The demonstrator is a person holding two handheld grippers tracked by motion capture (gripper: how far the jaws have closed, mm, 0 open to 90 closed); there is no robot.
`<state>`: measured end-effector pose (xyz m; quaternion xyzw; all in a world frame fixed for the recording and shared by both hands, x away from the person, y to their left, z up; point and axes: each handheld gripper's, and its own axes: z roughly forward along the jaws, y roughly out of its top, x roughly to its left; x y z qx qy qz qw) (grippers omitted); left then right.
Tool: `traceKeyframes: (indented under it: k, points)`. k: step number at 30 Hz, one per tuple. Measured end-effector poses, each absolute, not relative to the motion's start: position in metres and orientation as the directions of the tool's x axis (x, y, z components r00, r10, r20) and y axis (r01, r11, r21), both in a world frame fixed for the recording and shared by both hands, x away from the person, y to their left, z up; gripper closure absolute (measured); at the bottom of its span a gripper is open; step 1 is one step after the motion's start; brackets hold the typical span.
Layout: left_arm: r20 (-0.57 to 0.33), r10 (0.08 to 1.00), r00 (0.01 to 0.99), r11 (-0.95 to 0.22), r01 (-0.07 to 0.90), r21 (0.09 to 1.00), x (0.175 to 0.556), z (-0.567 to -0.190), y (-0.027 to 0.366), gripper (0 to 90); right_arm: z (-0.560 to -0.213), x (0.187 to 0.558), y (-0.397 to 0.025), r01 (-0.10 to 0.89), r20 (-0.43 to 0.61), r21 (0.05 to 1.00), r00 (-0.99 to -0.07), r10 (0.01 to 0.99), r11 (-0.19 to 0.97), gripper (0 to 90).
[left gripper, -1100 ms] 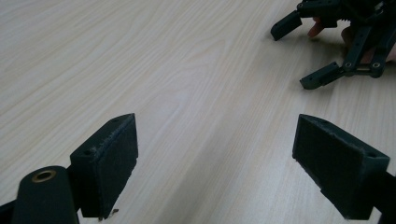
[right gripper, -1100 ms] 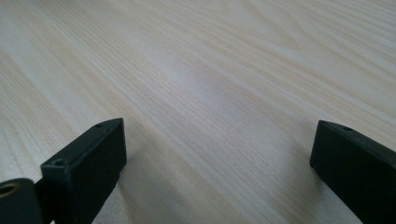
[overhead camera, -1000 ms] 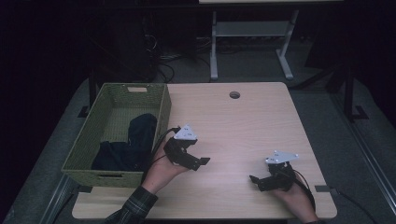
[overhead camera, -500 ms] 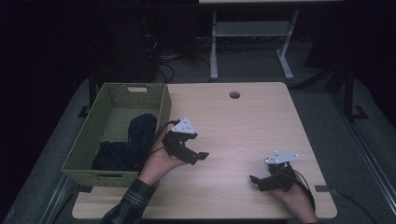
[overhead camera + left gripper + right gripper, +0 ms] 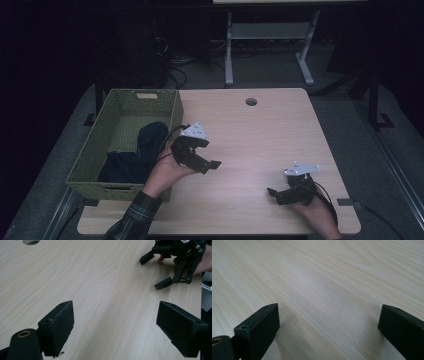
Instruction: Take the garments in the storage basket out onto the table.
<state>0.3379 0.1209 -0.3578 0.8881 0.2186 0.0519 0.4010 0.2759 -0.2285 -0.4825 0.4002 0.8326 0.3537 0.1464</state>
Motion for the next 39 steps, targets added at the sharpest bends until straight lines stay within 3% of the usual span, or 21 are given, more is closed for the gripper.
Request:
traceKeyframes:
  k: [39]
  points:
    - [-0.09,0.501,0.861,-0.572,0.408,0.711,0.335,-0.33,0.164,14.6,-0.483,0.276,-0.229,0.559,0.035,0.708,-0.638,0.769,0.431,3.3]
